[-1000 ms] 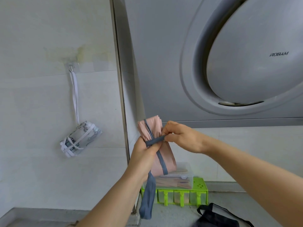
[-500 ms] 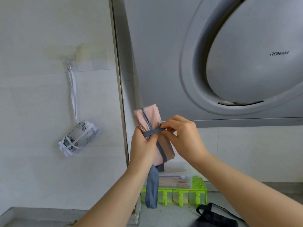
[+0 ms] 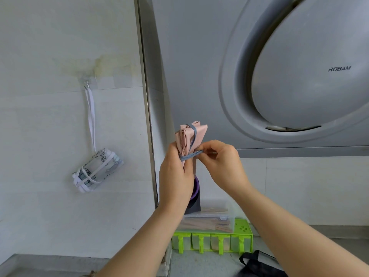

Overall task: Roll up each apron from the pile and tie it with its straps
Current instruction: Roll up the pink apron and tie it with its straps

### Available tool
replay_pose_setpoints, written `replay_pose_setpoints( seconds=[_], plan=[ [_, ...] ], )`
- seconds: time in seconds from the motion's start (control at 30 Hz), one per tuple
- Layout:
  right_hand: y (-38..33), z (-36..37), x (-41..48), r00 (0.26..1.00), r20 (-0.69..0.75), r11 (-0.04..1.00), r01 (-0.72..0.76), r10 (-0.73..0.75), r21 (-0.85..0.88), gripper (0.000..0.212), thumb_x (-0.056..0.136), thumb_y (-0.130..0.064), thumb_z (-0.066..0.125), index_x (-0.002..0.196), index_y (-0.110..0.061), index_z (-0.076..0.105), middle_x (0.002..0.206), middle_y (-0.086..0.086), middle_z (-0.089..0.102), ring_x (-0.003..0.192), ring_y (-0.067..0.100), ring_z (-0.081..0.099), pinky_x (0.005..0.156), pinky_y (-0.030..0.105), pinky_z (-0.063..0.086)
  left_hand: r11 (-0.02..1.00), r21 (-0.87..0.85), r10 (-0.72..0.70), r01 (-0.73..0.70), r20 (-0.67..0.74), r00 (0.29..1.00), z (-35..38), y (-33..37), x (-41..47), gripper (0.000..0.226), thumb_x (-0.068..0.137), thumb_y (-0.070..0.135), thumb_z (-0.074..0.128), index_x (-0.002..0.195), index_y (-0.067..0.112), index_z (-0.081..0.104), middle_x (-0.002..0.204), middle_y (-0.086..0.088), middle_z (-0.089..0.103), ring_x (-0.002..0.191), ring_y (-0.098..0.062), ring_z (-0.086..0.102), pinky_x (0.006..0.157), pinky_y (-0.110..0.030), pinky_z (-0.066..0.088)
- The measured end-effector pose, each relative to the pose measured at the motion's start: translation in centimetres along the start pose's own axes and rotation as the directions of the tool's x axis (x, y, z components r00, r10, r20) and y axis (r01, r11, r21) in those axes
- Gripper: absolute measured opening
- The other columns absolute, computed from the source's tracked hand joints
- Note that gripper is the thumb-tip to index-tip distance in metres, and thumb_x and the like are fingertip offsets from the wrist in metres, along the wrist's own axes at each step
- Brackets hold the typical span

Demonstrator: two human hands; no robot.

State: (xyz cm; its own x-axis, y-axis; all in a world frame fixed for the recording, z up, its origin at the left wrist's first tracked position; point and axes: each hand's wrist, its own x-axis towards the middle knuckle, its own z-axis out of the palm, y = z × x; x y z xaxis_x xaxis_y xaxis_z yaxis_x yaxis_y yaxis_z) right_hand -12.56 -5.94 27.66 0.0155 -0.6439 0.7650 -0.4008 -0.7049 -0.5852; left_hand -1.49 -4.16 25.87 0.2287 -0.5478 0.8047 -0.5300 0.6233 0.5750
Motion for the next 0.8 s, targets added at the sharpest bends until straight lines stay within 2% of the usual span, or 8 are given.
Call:
replay_pose_setpoints(
  seconds=[0.07,0.17,0.3,0.4,0.47,0.57,0.7,0.8],
  plan=[
    [0.1,-0.8,0.5,0.988,0.082,0.987,0.138,-0.131,-0.079,0.013,0.081,-0.001,0.069,0.084,-0.013,0.072,0.084,-0.007,0.058,0.074,0.005,0.058,0.072,0.010,0.046,0.998,-0.048,-0.045,0.047,0.048,0.998,-0.3,-0.1,0.5,0.020,0.093,0.020,0.060,0.105,0.026,0.046,0.096,0.018,0.056,0.081,-0.001,0.057,0.063,-0.007,0.046],
    [0.5,-2.1,1.2,0.915,0.192,0.901,0.390,-0.355,-0.189,0.011,0.078,-0.001,0.072,0.086,-0.007,0.073,0.086,-0.005,0.061,0.073,0.000,0.051,0.071,0.005,0.041,0.959,-0.178,-0.185,0.219,0.189,0.964,-1.0,-0.1,1.4,0.024,0.090,0.019,0.064,0.109,0.025,0.051,0.093,0.021,0.058,0.085,0.005,0.058,0.065,-0.004,0.045],
    [0.8,-3.2,2.0,0.835,0.316,0.823,0.526,-0.451,-0.215,0.008,0.074,-0.008,0.073,0.083,-0.009,0.073,0.085,-0.001,0.069,0.073,0.007,0.052,0.068,0.012,0.043,0.866,-0.258,-0.326,0.428,0.358,0.875,-1.4,-0.3,1.8,0.025,0.088,0.017,0.067,0.110,0.025,0.059,0.102,0.008,0.067,0.095,-0.006,0.063,0.083,-0.023,0.051],
    [0.3,-3.8,2.4,0.805,0.443,0.835,0.515,-0.394,-0.193,0.005,0.076,-0.010,0.072,0.081,-0.011,0.073,0.078,-0.005,0.067,0.064,0.003,0.050,0.062,0.008,0.039,0.828,-0.263,-0.373,0.495,0.402,0.836,-1.4,-0.5,1.6,0.022,0.088,0.017,0.067,0.107,0.026,0.060,0.102,0.006,0.069,0.095,-0.009,0.064,0.084,-0.025,0.052],
    [-0.2,-4.1,2.8,0.801,0.507,0.845,0.482,-0.318,-0.232,0.005,0.078,-0.010,0.072,0.081,-0.014,0.073,0.069,-0.015,0.060,0.058,0.006,0.048,0.057,0.008,0.037,0.812,-0.268,-0.389,0.518,0.414,0.823,-1.2,-0.5,1.3,0.019,0.088,0.016,0.066,0.103,0.027,0.060,0.100,0.006,0.069,0.094,-0.011,0.065,0.082,-0.025,0.051],
    [-0.9,-4.4,3.2,0.784,0.570,0.840,0.465,-0.245,-0.278,0.008,0.080,-0.010,0.072,0.085,-0.016,0.071,0.067,-0.022,0.052,0.060,0.005,0.048,0.057,0.009,0.037,0.792,-0.278,-0.407,0.543,0.423,0.810,-1.0,-0.4,1.0,0.018,0.088,0.017,0.066,0.104,0.024,0.061,0.100,0.005,0.069,0.094,-0.012,0.065,0.081,-0.025,0.051],
    [-1.5,-4.8,3.2,0.784,0.611,0.914,0.320,-0.108,-0.248,0.041,0.078,-0.006,0.072,0.103,-0.020,0.043,0.077,-0.007,0.066,0.064,0.006,0.052,0.060,0.014,0.044,0.790,-0.263,-0.404,0.554,0.457,0.793,-0.9,-0.3,0.6,0.021,0.087,0.017,0.067,0.108,0.019,0.063,0.102,0.002,0.071,0.099,-0.014,0.066,0.089,-0.030,0.051],
    [-1.9,-5.0,3.3,0.759,0.647,0.906,0.316,-0.063,-0.283,0.036,0.077,-0.002,0.067,0.100,-0.019,0.045,0.077,-0.006,0.063,0.064,0.007,0.052,0.058,0.016,0.043,0.792,-0.259,-0.395,0.552,0.471,0.789,-0.8,-0.3,0.6,0.023,0.087,0.016,0.068,0.109,0.018,0.064,0.103,0.000,0.071,0.100,-0.016,0.066,0.094,-0.035,0.051]
  ],
)
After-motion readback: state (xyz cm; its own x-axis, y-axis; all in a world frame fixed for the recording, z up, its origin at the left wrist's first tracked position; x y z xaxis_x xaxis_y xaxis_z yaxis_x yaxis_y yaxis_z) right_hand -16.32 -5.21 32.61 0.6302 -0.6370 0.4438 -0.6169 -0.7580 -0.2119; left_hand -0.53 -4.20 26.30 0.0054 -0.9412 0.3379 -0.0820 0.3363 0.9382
